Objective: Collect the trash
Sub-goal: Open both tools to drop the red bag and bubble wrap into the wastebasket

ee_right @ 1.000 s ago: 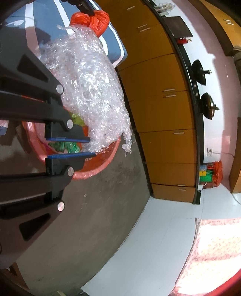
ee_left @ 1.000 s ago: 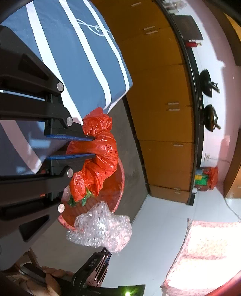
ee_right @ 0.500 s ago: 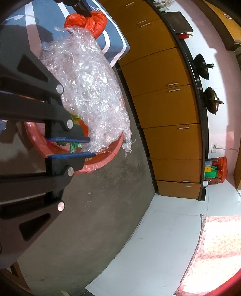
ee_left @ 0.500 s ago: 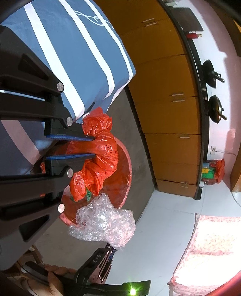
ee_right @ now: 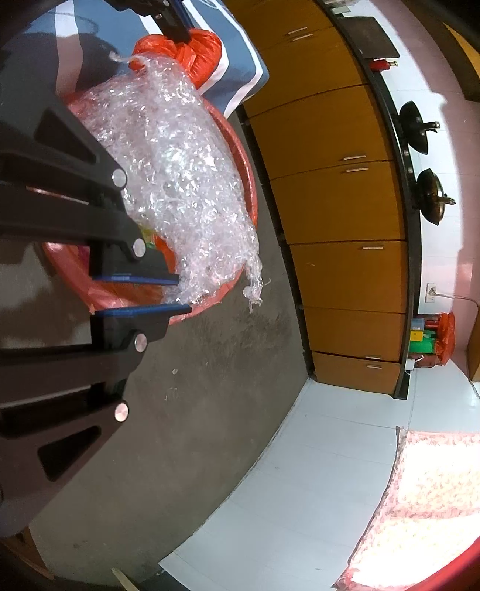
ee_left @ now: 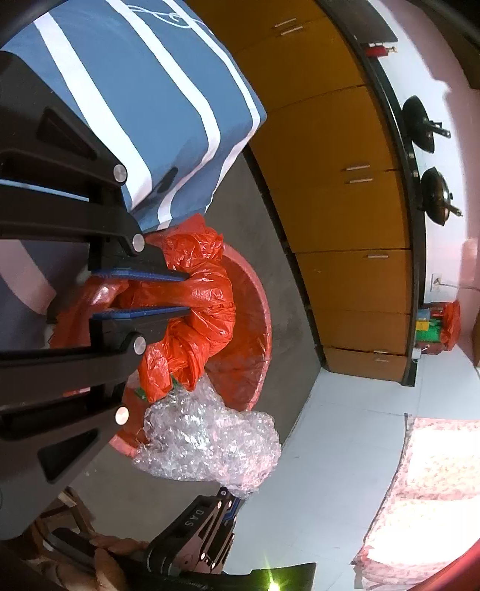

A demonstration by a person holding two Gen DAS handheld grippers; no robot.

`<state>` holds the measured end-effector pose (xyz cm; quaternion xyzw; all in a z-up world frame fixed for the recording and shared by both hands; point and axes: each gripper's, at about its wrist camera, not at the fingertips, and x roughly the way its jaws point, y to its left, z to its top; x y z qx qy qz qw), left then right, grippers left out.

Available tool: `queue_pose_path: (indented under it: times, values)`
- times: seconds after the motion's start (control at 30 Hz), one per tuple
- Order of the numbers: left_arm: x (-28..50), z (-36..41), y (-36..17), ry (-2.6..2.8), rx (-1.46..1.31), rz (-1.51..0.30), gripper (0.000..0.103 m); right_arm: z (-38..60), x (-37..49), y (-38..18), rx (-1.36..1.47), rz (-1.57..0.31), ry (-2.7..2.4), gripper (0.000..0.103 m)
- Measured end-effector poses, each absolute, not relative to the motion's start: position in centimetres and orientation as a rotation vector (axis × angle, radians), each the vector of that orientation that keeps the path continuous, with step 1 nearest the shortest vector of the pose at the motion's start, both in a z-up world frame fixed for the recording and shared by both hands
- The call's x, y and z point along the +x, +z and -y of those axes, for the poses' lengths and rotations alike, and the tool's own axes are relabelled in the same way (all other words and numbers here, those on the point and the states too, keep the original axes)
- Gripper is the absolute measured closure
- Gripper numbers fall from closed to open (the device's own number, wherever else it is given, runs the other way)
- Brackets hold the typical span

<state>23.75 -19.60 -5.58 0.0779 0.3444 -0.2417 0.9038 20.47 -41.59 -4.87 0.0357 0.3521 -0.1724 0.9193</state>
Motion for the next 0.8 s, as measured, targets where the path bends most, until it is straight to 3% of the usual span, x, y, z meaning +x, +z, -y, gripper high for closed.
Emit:
queue_pose_path:
  times: [0.57, 0.7, 0.8]
  values:
    - [26.3, 22.2, -8.8, -0.530, 0.173, -0.804, 0.087, 41.1, 21.8, -7.3, 0.080, -0.729, -0.246, 0.090]
    - [26.0, 22.1, -9.0, -0.539, 0.158, -0.809, 0.069, 40.7, 21.7, -7.2, 0.075, -0.721, -0.214, 0.082]
    - [25.9, 21.8, -8.9, -0.540, 0.150, -0.810, 0.062, 40.4, 21.5, -7.0, 0.077, -0.714, -0.195, 0.079]
